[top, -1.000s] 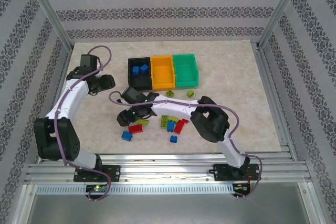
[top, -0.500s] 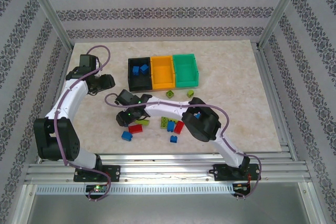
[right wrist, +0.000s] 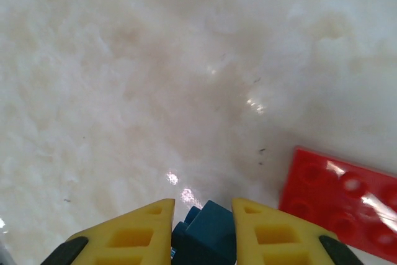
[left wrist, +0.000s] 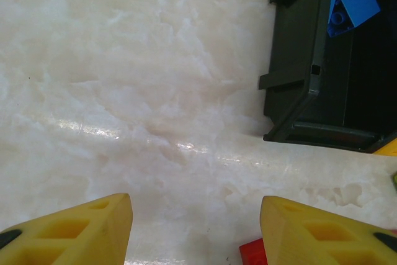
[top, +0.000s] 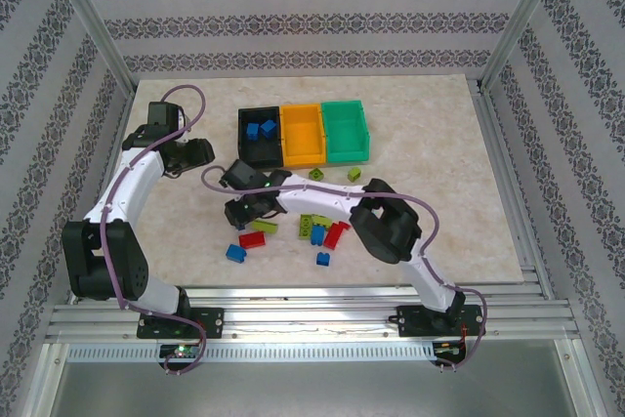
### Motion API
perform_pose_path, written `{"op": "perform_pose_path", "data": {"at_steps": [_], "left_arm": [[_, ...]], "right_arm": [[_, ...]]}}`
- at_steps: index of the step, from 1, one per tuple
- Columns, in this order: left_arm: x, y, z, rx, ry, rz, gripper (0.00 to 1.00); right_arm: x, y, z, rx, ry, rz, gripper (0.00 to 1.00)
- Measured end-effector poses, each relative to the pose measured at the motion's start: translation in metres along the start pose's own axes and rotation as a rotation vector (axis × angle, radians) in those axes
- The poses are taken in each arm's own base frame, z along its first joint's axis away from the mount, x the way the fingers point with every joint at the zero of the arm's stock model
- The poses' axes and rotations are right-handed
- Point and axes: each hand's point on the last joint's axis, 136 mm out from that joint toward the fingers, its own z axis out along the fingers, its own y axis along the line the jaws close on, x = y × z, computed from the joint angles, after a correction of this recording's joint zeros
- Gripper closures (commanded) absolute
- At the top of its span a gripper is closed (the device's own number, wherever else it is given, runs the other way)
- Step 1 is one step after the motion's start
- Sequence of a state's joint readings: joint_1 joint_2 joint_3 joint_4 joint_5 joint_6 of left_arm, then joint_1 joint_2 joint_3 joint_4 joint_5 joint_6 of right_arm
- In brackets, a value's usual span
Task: Sort the legos into containers by color
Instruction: Pick up the lego from the bottom-center of the table, then place the lego in the container, then pick up the lego from the bottom-center of the table.
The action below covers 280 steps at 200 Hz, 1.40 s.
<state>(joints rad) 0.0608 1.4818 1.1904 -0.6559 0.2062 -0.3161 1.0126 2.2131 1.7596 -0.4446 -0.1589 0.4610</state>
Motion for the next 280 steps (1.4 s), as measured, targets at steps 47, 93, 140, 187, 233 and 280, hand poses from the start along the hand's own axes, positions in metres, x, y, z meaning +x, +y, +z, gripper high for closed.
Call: {"op": "perform_pose_path", "data": {"at_steps": [47, 93, 140, 187, 233, 280], "left_arm": [[-0.002, -0.002, -0.003, 0.007, -0.014, 0.002, 0.43], [-0.003, -0.003, -0.003, 0.015, -0.019, 0.003, 0.42], [-0.003, -0.004, -0.003, 0.018, -0.018, 0.004, 0.42], [-0.003, -0.005, -0.003, 0.025, -0.016, 0.004, 0.42], [-0.002, -0.006, -0.003, 0.032, -0.013, 0.004, 0.42], [-0.003, -0.006, -0.003, 0.032, -0.014, 0.003, 0.42]], "right_arm": [[-0.078, -0.024, -0.07, -0.004, -0.209, 0.033, 0.77], [-0.171, -0.087, -0.111, 0.089, -0.424, 0.062, 0.71], [-0.178, -0.14, -0.077, 0.157, -0.388, 0.092, 0.55], [-0.087, -0.106, -0.048, 0.137, -0.22, 0.036, 0.55], [-0.012, -0.017, -0.061, -0.012, -0.17, -0.116, 0.54], [0.052, 0.033, -0.042, -0.126, -0.07, -0.224, 0.52]]}}
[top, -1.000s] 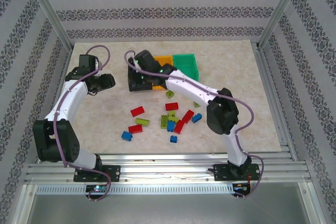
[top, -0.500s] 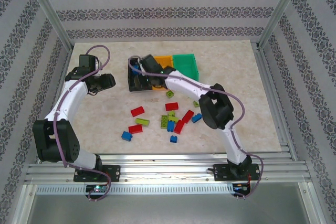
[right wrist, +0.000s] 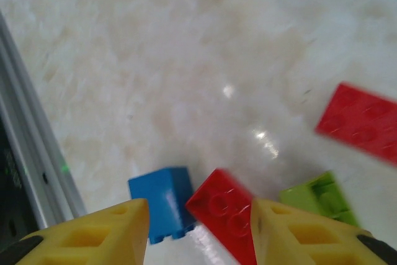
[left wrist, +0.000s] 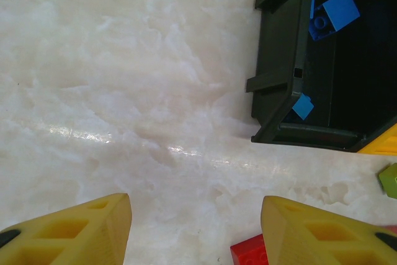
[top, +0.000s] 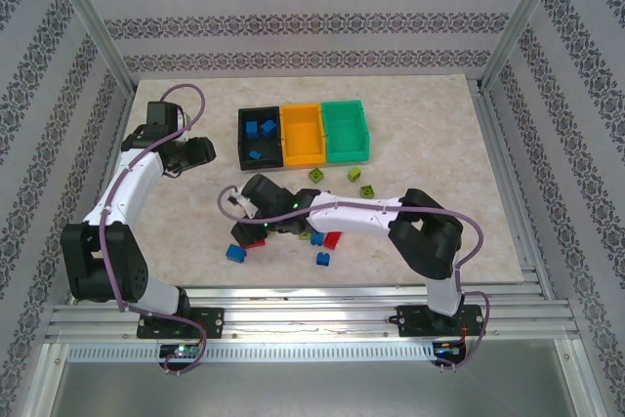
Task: Sort the legos into containers by color
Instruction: Pick up the lego from the bottom-center of the table.
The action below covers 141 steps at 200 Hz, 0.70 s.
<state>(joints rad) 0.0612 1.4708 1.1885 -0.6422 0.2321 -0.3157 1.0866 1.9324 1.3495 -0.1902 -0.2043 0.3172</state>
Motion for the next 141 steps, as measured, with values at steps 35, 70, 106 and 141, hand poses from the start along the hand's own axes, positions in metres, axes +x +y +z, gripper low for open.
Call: {"op": "perform_pose_path", "data": {"at_steps": [35, 70, 106, 141], "left_arm": [[0.0, 0.0, 0.0, 0.0, 0.0, 0.0, 0.42], [0.0, 0.0, 0.0, 0.0, 0.0, 0.0, 0.42], [0.0, 0.0, 0.0, 0.0, 0.0, 0.0, 0.42], [0.0, 0.0, 0.0, 0.0, 0.0, 0.0, 0.42]], "right_arm": [[0.019, 0.024, 0.019, -0.029, 0.049, -0.061, 0.5], [0.027, 0.027, 0.036, -0.019, 0.091, -0.084, 0.49], [0.035, 0.02, 0.042, 0.014, 0.123, -0.081, 0.49], [0.037, 0.025, 0.044, 0.041, 0.13, -0.107, 0.49]]}}
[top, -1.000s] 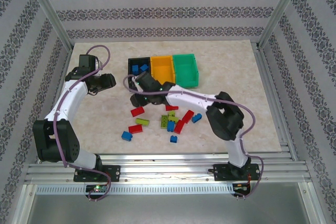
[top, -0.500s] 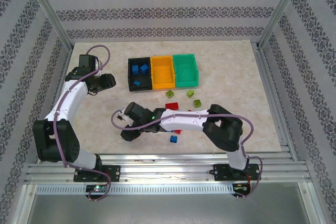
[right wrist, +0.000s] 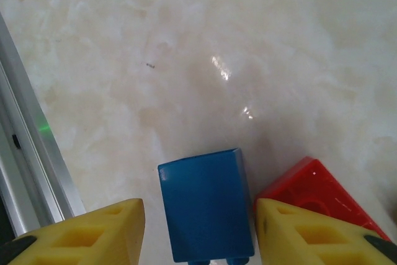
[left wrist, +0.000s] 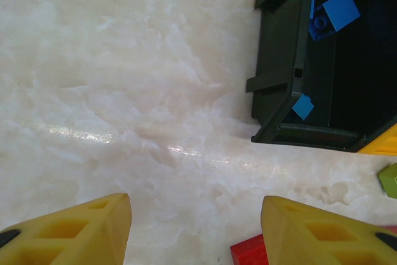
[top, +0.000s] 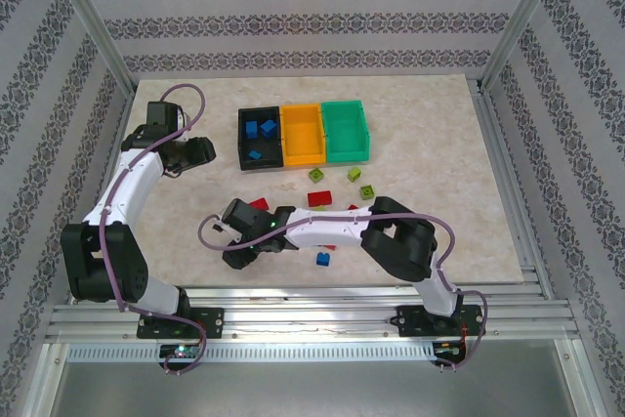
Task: Sort the legos into containers by color
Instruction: Pick up the lego from the bottom-center of the table, then place the lego in the container.
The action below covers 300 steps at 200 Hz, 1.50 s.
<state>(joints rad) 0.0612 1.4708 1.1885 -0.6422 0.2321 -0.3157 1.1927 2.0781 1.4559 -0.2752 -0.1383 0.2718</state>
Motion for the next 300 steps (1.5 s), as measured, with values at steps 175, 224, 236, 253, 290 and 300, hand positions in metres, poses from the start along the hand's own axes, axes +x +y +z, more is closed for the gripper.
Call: {"op": "perform_pose_path", "data": {"at_steps": [175, 224, 236, 253, 290, 300], "left_arm": [[0.0, 0.0, 0.0, 0.0, 0.0, 0.0, 0.42], [0.0, -0.001, 0.0, 0.004, 0.001, 0.0, 0.42], [0.0, -0.001, 0.0, 0.007, 0.003, 0.0, 0.42], [0.001, -0.003, 0.0, 0.017, 0.007, 0.0, 0.42], [0.003, -0.006, 0.002, 0.034, 0.017, -0.001, 0.42], [0.003, -0.007, 0.002, 0.041, 0.019, -0.001, 0.42]], "right_arm": [[-0.081, -0.089, -0.09, 0.207, -0.232, 0.073, 0.66], [-0.139, -0.192, -0.107, 0.302, -0.351, 0.238, 0.62], [-0.15, -0.213, -0.104, 0.312, -0.369, 0.279, 0.53], [-0.161, -0.239, -0.102, 0.325, -0.376, 0.311, 0.48], [-0.147, -0.245, -0.098, 0.314, -0.343, 0.343, 0.47], [-0.133, -0.237, -0.097, 0.301, -0.318, 0.341, 0.47]]}}
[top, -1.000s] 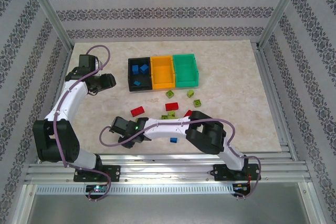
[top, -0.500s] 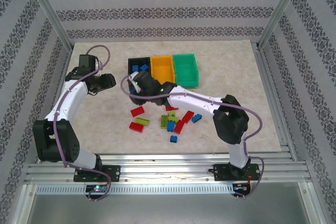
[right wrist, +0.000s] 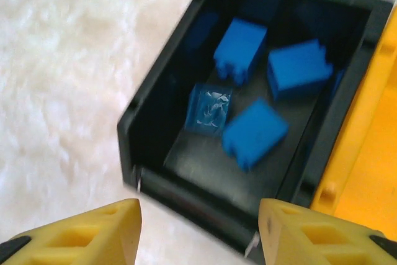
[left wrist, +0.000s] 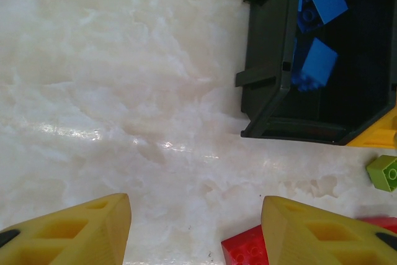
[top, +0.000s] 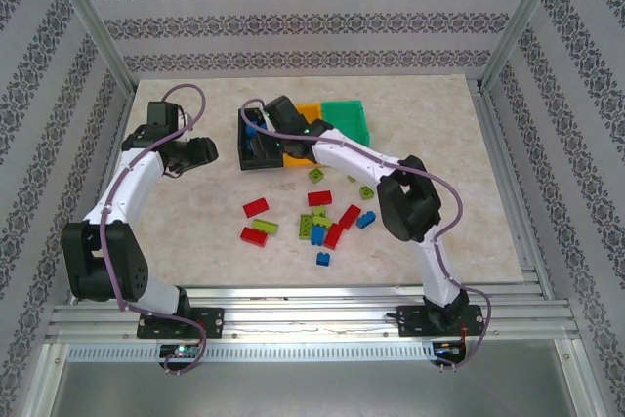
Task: Sort the legos into containers by color
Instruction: Place the lego in the container, then pick up the lego from the bottom-center of the table.
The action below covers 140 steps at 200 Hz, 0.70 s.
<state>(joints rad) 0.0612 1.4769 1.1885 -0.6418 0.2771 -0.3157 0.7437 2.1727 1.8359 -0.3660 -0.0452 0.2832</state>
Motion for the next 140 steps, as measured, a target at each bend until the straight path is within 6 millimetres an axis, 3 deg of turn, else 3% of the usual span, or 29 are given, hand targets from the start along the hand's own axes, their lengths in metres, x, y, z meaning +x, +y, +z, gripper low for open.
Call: {"op": "perform_pose_path", "data": {"at_steps": [38, 68, 115, 140], "left_arm": [[0.002, -0.005, 0.0, 0.029, 0.009, 0.0, 0.42], [0.003, -0.009, 0.0, 0.054, 0.019, 0.0, 0.42], [0.007, -0.011, 0.009, 0.074, 0.05, -0.007, 0.42], [0.008, -0.01, 0.011, 0.071, 0.058, -0.008, 0.42]], "right_arm": [[0.066, 0.006, -0.043, -0.013, 0.081, -0.022, 0.46], [0.106, 0.001, -0.073, -0.019, 0.115, -0.012, 0.46], [0.175, -0.02, -0.089, 0.028, 0.241, 0.021, 0.47], [0.203, -0.019, -0.101, 0.03, 0.288, 0.03, 0.49]]}}
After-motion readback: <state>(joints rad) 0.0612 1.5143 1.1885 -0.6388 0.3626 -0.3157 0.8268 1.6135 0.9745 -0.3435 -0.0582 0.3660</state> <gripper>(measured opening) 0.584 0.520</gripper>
